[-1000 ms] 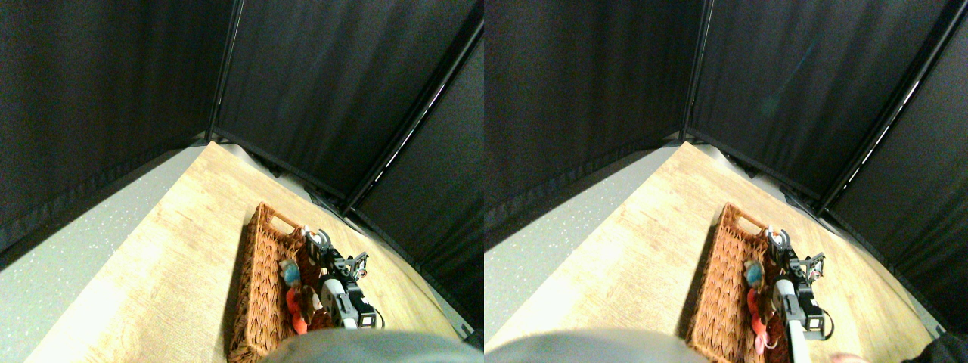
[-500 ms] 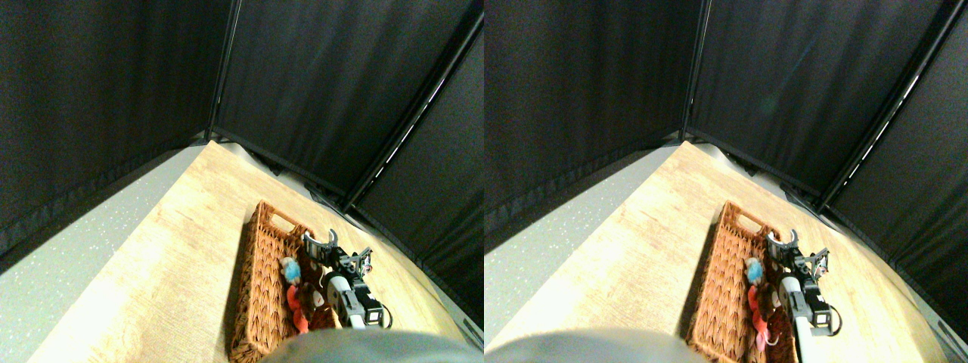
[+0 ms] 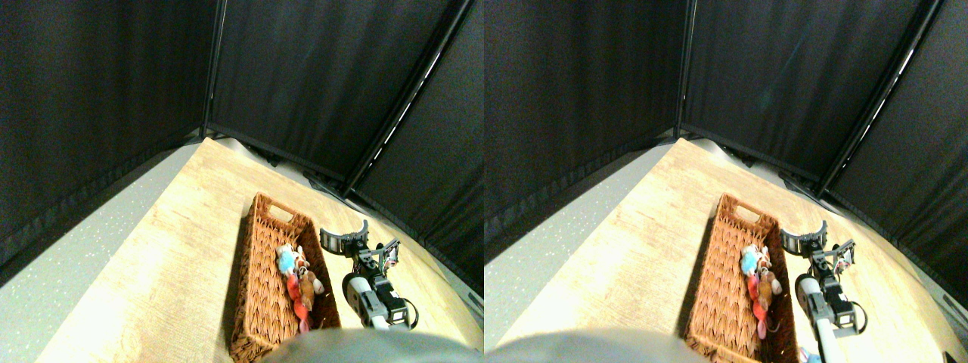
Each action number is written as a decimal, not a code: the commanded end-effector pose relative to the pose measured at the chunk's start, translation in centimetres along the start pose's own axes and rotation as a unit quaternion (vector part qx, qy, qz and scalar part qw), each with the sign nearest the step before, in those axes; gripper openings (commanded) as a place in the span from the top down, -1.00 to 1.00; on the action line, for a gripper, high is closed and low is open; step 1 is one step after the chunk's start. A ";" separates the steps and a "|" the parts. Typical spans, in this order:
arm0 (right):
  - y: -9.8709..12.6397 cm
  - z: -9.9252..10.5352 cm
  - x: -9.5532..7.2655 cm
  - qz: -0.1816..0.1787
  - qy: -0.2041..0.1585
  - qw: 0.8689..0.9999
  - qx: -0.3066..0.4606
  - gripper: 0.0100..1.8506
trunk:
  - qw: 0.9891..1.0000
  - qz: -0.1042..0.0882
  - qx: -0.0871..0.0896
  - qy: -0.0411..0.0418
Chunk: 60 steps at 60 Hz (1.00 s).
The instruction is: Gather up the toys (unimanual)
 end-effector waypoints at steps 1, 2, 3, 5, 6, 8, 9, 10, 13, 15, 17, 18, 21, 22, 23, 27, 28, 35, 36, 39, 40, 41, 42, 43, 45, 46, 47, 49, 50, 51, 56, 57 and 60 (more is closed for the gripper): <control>0.2 2.9 -0.4 0.005 -0.030 1.000 0.001 0.18 | 1.000 -0.018 0.021 0.008; 0.1 3.3 -0.6 0.004 -0.037 0.999 0.002 0.19 | 1.000 -0.019 0.022 0.008; -0.1 3.8 -0.8 0.005 -0.041 0.999 0.003 0.20 | 0.999 -0.021 0.024 0.010; -0.4 4.4 -0.9 0.005 -0.039 0.999 0.003 0.20 | 0.999 -0.025 0.028 0.011; -0.4 4.4 -0.9 0.005 -0.039 0.999 0.003 0.20 | 0.999 -0.025 0.029 0.011; -0.8 5.2 -1.2 -0.001 -0.051 0.999 0.001 0.23 | 0.999 -0.029 0.033 0.012; -1.0 5.5 -1.5 -0.001 -0.055 0.998 0.007 0.23 | 0.999 -0.030 0.036 0.013; -1.3 5.8 -1.7 -0.001 -0.056 0.998 0.011 0.25 | 0.999 -0.031 0.037 0.014; -1.7 6.2 -2.0 -0.001 -0.058 0.998 0.014 0.30 | 0.998 -0.036 0.043 0.016; -2.2 6.5 -2.5 -0.004 -0.067 0.998 0.014 0.31 | 0.998 -0.038 0.045 0.018; -2.6 6.8 -2.9 -0.017 -0.086 0.996 0.014 0.28 | 0.998 -0.040 0.048 0.019; -2.9 6.9 -3.2 -0.021 -0.091 0.996 0.016 0.25 | 0.998 -0.041 0.049 0.020; -3.4 7.1 -3.6 -0.020 -0.090 0.996 0.018 0.25 | 0.997 -0.045 0.055 0.022; -3.6 7.2 -3.7 -0.020 -0.090 0.996 0.019 0.25 | 0.997 -0.046 0.056 0.023; -3.9 7.3 -3.9 -0.022 -0.092 0.995 0.019 0.21 | 0.997 -0.048 0.058 0.024; -4.9 7.5 -4.5 -0.027 -0.096 0.995 0.027 0.18 | 0.996 -0.052 0.063 0.026; -4.9 7.5 -4.5 -0.027 -0.096 0.995 0.027 0.18 | 0.996 -0.052 0.063 0.026; -6.4 7.1 -6.3 -0.042 -0.109 0.992 0.048 0.13 | 0.996 -0.057 0.069 0.029; -6.5 7.0 -6.4 -0.043 -0.111 0.992 0.050 0.12 | 0.996 -0.057 0.069 0.029; -6.9 6.6 -7.3 -0.058 -0.120 0.990 0.051 0.12 | 0.995 -0.059 0.070 0.026; -7.0 6.6 -7.5 -0.062 -0.121 0.989 0.052 0.11 | 0.995 -0.059 0.070 0.026; -7.2 6.5 -7.7 -0.067 -0.120 0.989 0.059 0.08 | 0.995 -0.061 0.070 0.024; -7.4 6.4 -8.0 -0.070 -0.118 0.988 0.065 0.06 | 0.995 -0.061 0.070 0.024; -7.6 6.3 -8.2 -0.071 -0.115 0.988 0.069 0.04 | 0.995 -0.062 0.070 0.022; -7.9 6.1 -8.6 -0.075 -0.114 0.988 0.073 0.01 | 0.995 -0.062 0.070 0.022; -8.0 6.0 -8.7 -0.076 -0.115 0.988 0.076 0.00 | 0.995 -0.062 0.070 0.022; -8.0 6.0 -8.7 -0.076 -0.115 0.988 0.076 0.00 | 0.995 -0.062 0.070 0.022; -8.5 5.8 -9.2 -0.077 -0.112 0.987 0.087 -0.02 | 0.995 -0.062 0.070 0.022; -8.6 5.8 -9.3 -0.078 -0.111 0.987 0.091 -0.02 | 0.995 -0.062 0.070 0.022; -8.7 5.7 -9.4 -0.079 -0.110 0.986 0.095 -0.02 | 0.995 -0.062 0.070 0.022; -9.5 5.4 -10.1 -0.088 -0.100 0.984 0.120 -0.02 | 0.995 -0.068 0.069 0.013; -9.6 5.3 -10.3 -0.089 -0.096 0.984 0.121 -0.02 | 0.995 -0.068 0.069 0.013; -9.7 5.3 -10.5 -0.085 -0.094 0.985 0.119 -0.02 | 0.995 -0.070 0.072 0.018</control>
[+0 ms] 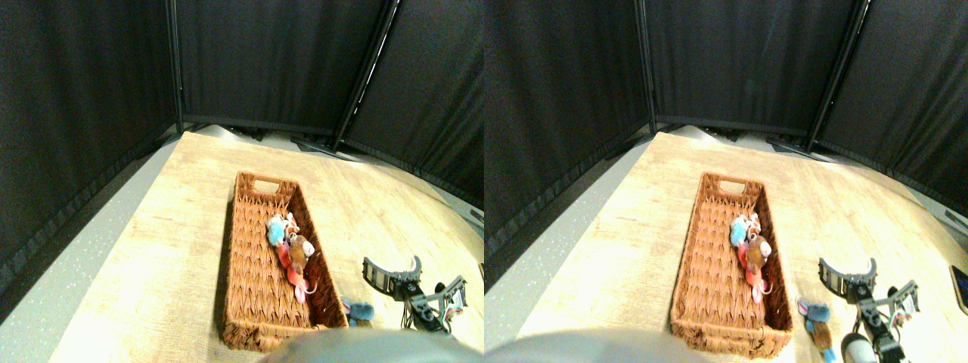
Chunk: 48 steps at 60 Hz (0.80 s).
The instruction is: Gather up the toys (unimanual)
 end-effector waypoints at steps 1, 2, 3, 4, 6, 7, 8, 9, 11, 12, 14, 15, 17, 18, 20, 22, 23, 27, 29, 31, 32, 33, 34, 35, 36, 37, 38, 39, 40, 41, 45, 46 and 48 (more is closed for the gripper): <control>0.7 -0.1 -0.5 0.034 0.004 0.999 -0.002 -0.02 | 1.000 -0.012 -0.005 -0.009; 0.7 -0.1 -0.5 0.034 0.003 0.999 0.000 -0.01 | 1.000 -0.012 -0.005 -0.009; 0.8 -0.1 -0.6 0.033 0.001 0.999 0.001 -0.03 | 1.000 -0.012 -0.004 -0.009; 0.9 -0.1 -0.6 0.032 0.002 0.999 0.001 -0.04 | 1.000 -0.012 -0.004 -0.009; 1.0 -0.1 -0.7 0.031 0.004 1.000 0.001 -0.04 | 1.000 -0.012 -0.006 -0.008; 1.2 -0.1 -0.8 0.029 0.004 1.000 0.003 -0.02 | 1.000 -0.012 -0.007 -0.007; 1.3 -0.2 -1.0 0.026 0.002 1.000 0.006 0.00 | 1.000 -0.013 -0.007 -0.006; 1.4 -0.2 -1.0 0.022 0.000 1.000 0.007 -0.01 | 1.000 -0.013 -0.009 -0.005; 1.3 -0.2 -1.1 0.018 0.002 1.000 0.010 -0.01 | 1.000 -0.011 -0.010 -0.005; 1.3 -0.2 -1.2 0.015 0.005 1.000 0.013 -0.02 | 1.000 -0.011 -0.010 -0.005; 1.2 -0.3 -1.3 0.011 0.005 1.000 0.020 -0.02 | 1.000 -0.010 -0.012 -0.004; 1.0 -0.4 -1.5 0.008 0.006 1.000 0.024 -0.02 | 1.000 -0.009 -0.013 -0.002; 0.9 -0.4 -1.5 0.008 0.008 1.000 0.026 -0.02 | 1.000 -0.008 -0.013 -0.001; 0.6 -0.5 -1.6 0.008 0.013 0.999 0.031 -0.01 | 1.000 -0.008 -0.014 0.000; 0.3 -0.7 -1.8 0.004 0.016 0.999 0.037 0.00 | 1.000 -0.008 -0.015 0.001; -0.1 -1.0 -2.0 -0.003 0.030 0.999 0.042 -0.01 | 1.000 -0.007 -0.017 0.002; -0.1 -1.0 -2.0 -0.003 0.030 0.999 0.042 -0.01 | 1.000 -0.007 -0.017 0.002; -0.5 -1.5 -2.5 -0.007 0.046 0.997 0.054 0.01 | 1.000 -0.006 -0.018 0.005; -0.4 -1.7 -2.8 -0.011 0.055 0.996 0.063 0.02 | 1.000 -0.006 -0.018 0.005; -0.3 -1.8 -3.1 -0.008 0.059 0.996 0.063 0.02 | 1.000 -0.005 -0.018 0.006; -0.3 -1.9 -3.2 -0.007 0.065 0.996 0.066 0.02 | 1.000 -0.005 -0.018 0.006; -0.2 -1.9 -3.2 -0.007 0.069 0.995 0.068 0.03 | 1.000 -0.005 -0.019 0.007; -0.2 -1.9 -3.2 -0.007 0.073 0.995 0.070 0.02 | 1.000 -0.005 -0.019 0.007; -0.2 -2.0 -3.3 -0.008 0.075 0.995 0.069 0.02 | 1.000 -0.005 -0.021 0.007; -0.2 -2.0 -3.3 -0.008 0.075 0.995 0.069 0.02 | 1.000 -0.005 -0.021 0.007; -0.2 -2.0 -3.4 -0.007 0.079 0.995 0.067 0.01 | 1.000 -0.005 -0.021 0.008; -0.2 -2.1 -3.4 -0.005 0.084 0.994 0.064 0.01 | 1.000 -0.005 -0.022 0.008; -0.4 -2.1 -3.4 -0.001 0.098 0.993 0.062 0.02 | 1.000 -0.004 -0.023 0.008; -0.4 -2.2 -3.3 -0.001 0.102 0.993 0.060 0.02 | 1.000 -0.004 -0.023 0.008; -0.6 -2.2 -3.4 -0.005 0.106 0.993 0.054 0.00 | 1.000 -0.003 -0.024 0.008; -1.3 -2.5 -3.5 -0.013 0.111 0.992 0.062 0.00 | 1.000 -0.001 -0.025 0.009; -1.4 -2.6 -3.5 -0.016 0.111 0.992 0.065 0.00 | 1.000 0.000 -0.026 0.008; -2.1 -2.7 -3.5 -0.027 0.111 0.990 0.085 0.01 | 1.000 0.002 -0.027 0.008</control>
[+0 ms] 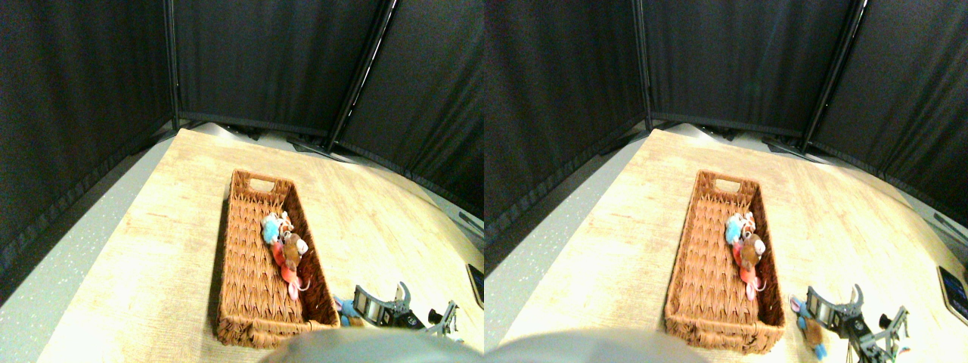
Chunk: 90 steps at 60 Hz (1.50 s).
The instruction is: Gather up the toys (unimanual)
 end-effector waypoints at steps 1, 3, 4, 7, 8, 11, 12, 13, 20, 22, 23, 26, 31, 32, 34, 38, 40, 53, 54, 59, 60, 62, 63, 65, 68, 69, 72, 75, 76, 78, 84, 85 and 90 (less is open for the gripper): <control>-1.4 0.0 0.3 -0.001 -0.002 0.999 0.044 0.04 | 1.000 0.006 -0.011 0.006; -1.9 0.0 0.5 -0.012 0.001 0.998 0.065 0.08 | 1.000 0.007 -0.012 0.006; -1.9 0.0 0.5 -0.012 0.001 0.998 0.065 0.08 | 1.000 0.007 -0.012 0.006; -2.6 0.0 0.7 -0.029 -0.015 0.997 0.064 0.07 | 1.000 0.007 -0.012 0.006; -2.9 0.0 0.8 -0.033 -0.018 0.997 0.063 0.07 | 1.000 0.007 -0.012 0.006; -3.6 0.1 1.1 -0.036 -0.015 0.997 0.066 0.07 | 1.000 0.011 -0.014 0.006; -3.6 0.1 1.1 -0.036 -0.015 0.997 0.066 0.07 | 1.000 0.011 -0.014 0.006; -4.2 0.0 1.2 -0.046 -0.024 0.996 0.074 0.05 | 1.000 0.011 -0.014 0.006; -5.7 0.0 1.7 -0.053 -0.021 0.996 0.071 0.02 | 1.000 0.012 -0.013 0.007; -6.1 0.1 1.8 -0.057 -0.022 0.995 0.077 0.03 | 1.000 0.012 -0.013 0.007; -6.2 0.1 1.9 -0.060 -0.024 0.995 0.080 0.03 | 1.000 0.012 -0.012 0.008; -6.6 0.3 2.1 -0.064 -0.024 0.994 0.081 0.06 | 1.000 0.012 -0.012 0.008; -7.1 0.5 2.4 -0.066 -0.025 0.994 0.082 0.09 | 1.000 0.013 -0.012 0.008; -7.2 0.5 2.4 -0.067 -0.024 0.994 0.083 0.09 | 1.000 0.013 -0.012 0.008; -7.6 0.5 2.5 -0.071 -0.024 0.993 0.090 0.09 | 1.000 0.013 -0.012 0.008; -8.0 0.4 2.5 -0.080 -0.029 0.992 0.089 0.07 | 1.000 0.014 -0.013 0.010; -8.2 0.3 2.6 -0.080 -0.026 0.992 0.090 0.10 | 1.000 0.014 -0.013 0.010; -8.2 -0.1 2.9 -0.076 -0.072 0.994 0.010 0.94 | 1.000 0.016 -0.013 0.009; -8.0 -0.1 3.0 -0.075 -0.077 0.994 0.008 0.94 | 1.000 0.016 -0.013 0.009; -7.6 -0.1 3.0 -0.063 -0.081 0.995 -0.005 0.95 | 1.000 0.018 -0.014 0.008; -7.4 -0.1 3.0 -0.064 -0.090 0.994 0.003 0.95 | 1.000 0.018 -0.014 0.007; -7.0 -0.1 3.0 -0.069 -0.104 0.992 0.007 0.95 | 1.000 0.018 -0.014 0.007; -6.9 -0.1 3.1 -0.070 -0.103 0.992 0.015 0.95 | 1.000 0.018 -0.014 0.007; -6.6 -0.1 3.1 -0.065 -0.106 0.992 0.017 0.95 | 1.000 0.018 -0.014 0.007; -6.1 -0.1 3.1 -0.054 -0.100 0.993 0.025 0.95 | 1.000 0.018 -0.015 0.007; -6.0 -0.1 3.1 -0.052 -0.100 0.993 0.024 0.95 | 1.000 0.018 -0.015 0.008; -5.2 -0.1 3.3 -0.039 -0.099 0.994 0.007 0.94 | 1.000 0.018 -0.015 0.008; -4.8 -0.1 3.3 -0.035 -0.102 0.994 0.004 0.94 | 1.000 0.018 -0.016 0.006; -4.5 -0.1 3.4 -0.029 -0.100 0.995 0.000 0.93 | 1.000 0.018 -0.016 0.005; -4.0 -0.1 3.5 -0.021 -0.092 0.996 -0.001 0.93 | 1.000 0.017 -0.016 0.005; -2.4 -0.1 3.7 0.011 -0.077 0.997 -0.009 0.92 | 1.000 0.017 -0.017 0.003; -2.0 -0.2 3.7 0.014 -0.081 0.997 -0.015 0.91 | 1.000 0.016 -0.017 0.002; -1.0 -0.2 3.8 0.025 -0.085 0.996 -0.016 0.93 | 1.000 0.017 -0.018 -0.001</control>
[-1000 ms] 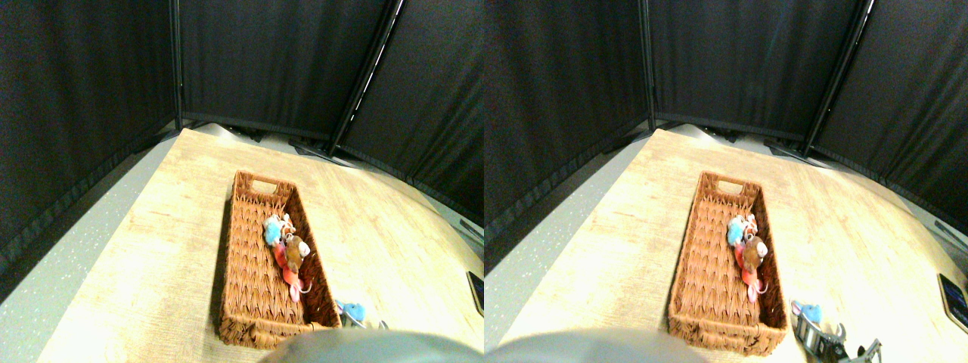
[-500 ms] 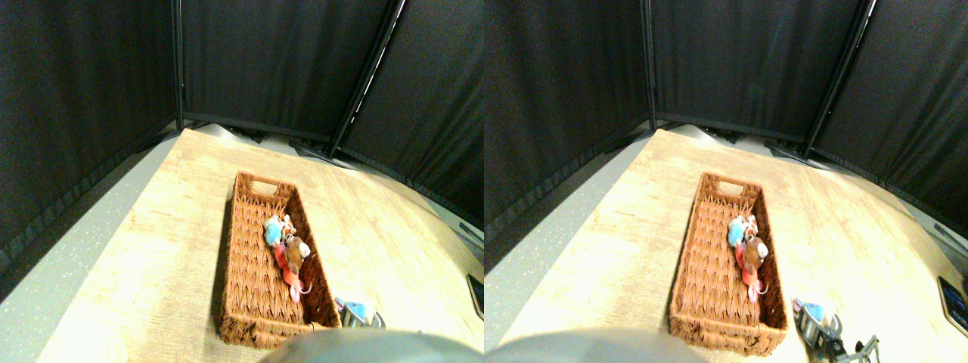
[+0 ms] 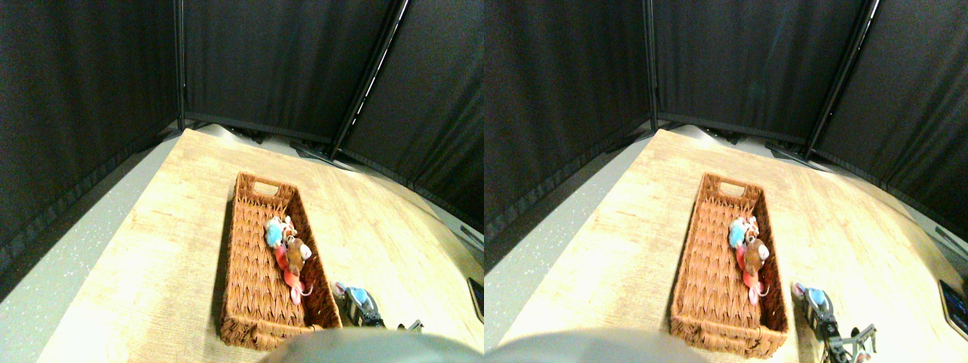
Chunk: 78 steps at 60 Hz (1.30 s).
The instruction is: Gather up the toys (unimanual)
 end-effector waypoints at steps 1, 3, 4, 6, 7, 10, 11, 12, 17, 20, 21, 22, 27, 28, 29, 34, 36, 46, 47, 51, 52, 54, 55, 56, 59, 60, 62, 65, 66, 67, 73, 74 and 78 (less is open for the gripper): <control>2.3 0.2 0.1 0.038 -0.010 0.999 0.013 0.93 | 1.000 0.006 -0.006 0.002; 2.9 0.3 0.2 0.045 -0.011 0.999 0.009 0.92 | 1.000 0.006 -0.007 0.002; 3.2 0.3 0.2 0.050 -0.012 0.999 0.004 0.93 | 1.000 0.006 -0.007 0.001; 3.4 0.3 0.3 0.054 -0.012 0.998 -0.001 0.94 | 1.000 0.006 -0.007 0.000; 3.7 0.3 0.3 0.059 -0.014 0.998 -0.005 0.94 | 1.000 0.006 -0.008 -0.001; 4.8 0.1 0.5 0.076 -0.013 0.996 -0.035 0.95 | 1.000 0.006 -0.008 -0.002; 5.1 0.0 0.5 0.078 -0.011 0.996 -0.036 0.95 | 1.000 0.007 -0.009 -0.003; 5.1 0.0 0.5 0.078 -0.011 0.996 -0.036 0.95 | 1.000 0.007 -0.009 -0.003; 7.2 -0.8 0.5 0.096 0.000 0.993 -0.071 0.94 | 1.000 0.008 -0.013 -0.007; 8.1 -1.2 0.2 0.103 0.006 0.992 -0.075 0.93 | 1.000 0.009 -0.016 -0.009; 8.5 -1.4 0.1 0.106 0.004 0.990 -0.089 0.93 | 1.000 0.010 -0.017 -0.010; 8.8 -1.5 0.1 0.105 0.003 0.990 -0.092 0.93 | 1.000 0.011 -0.019 -0.011; 10.2 -2.4 -0.4 0.103 -0.001 0.987 -0.121 0.95 | 0.999 0.015 -0.025 -0.015; 10.6 -2.7 -0.5 0.112 0.001 0.985 -0.131 0.95 | 0.999 0.015 -0.026 -0.015; 10.9 -3.0 -0.6 0.116 0.011 0.985 -0.124 0.95 | 0.999 0.016 -0.028 -0.016; 12.0 -3.8 -0.9 0.111 0.028 0.988 -0.106 0.95 | 0.999 0.018 -0.034 -0.020; 12.6 -4.4 -1.0 0.121 0.041 0.985 -0.114 0.95 | 0.999 0.019 -0.037 -0.022; 14.2 -6.1 -0.8 0.144 0.085 0.976 -0.142 0.95 | 0.998 0.030 -0.054 -0.027; 14.4 -6.3 -0.8 0.145 0.093 0.976 -0.136 0.94 | 0.997 0.032 -0.057 -0.028; 14.7 -6.9 -0.7 0.148 0.106 0.973 -0.142 0.91 | 0.997 0.036 -0.063 -0.029; 14.9 -7.3 -0.6 0.149 0.110 0.972 -0.146 0.92 | 0.997 0.038 -0.065 -0.030; 15.0 -7.5 -0.6 0.148 0.110 0.972 -0.147 0.92 | 0.996 0.040 -0.070 -0.033; 15.0 -7.6 -0.6 0.148 0.109 0.972 -0.148 0.93 | 0.996 0.041 -0.071 -0.033; 15.1 -7.8 -0.6 0.146 0.106 0.972 -0.149 0.94 | 0.996 0.043 -0.073 -0.033; 15.2 -8.5 -0.6 0.143 0.108 0.971 -0.157 0.94 | 0.995 0.049 -0.079 -0.035; 15.2 -8.5 -0.6 0.143 0.108 0.971 -0.157 0.94 | 0.995 0.050 -0.080 -0.035; 15.4 -9.0 -0.5 0.141 0.119 0.971 -0.152 0.92 | 0.995 0.052 -0.083 -0.036; 15.4 -9.5 -0.4 0.141 0.125 0.970 -0.152 0.92 | 0.994 0.057 -0.089 -0.038; 15.4 -10.0 -0.3 0.140 0.125 0.971 -0.150 0.93 | 0.994 0.058 -0.090 -0.038; 15.4 -10.3 -0.2 0.138 0.129 0.971 -0.144 0.93 | 0.993 0.059 -0.092 -0.039; 15.3 -11.4 0.4 0.137 0.144 0.969 -0.146 0.93 | 0.992 0.067 -0.101 -0.041; 15.3 -11.7 0.5 0.136 0.143 0.970 -0.144 0.94 | 0.992 0.068 -0.102 -0.042; 15.2 -12.5 0.7 0.130 0.151 0.969 -0.145 0.95 | 0.991 0.073 -0.107 -0.043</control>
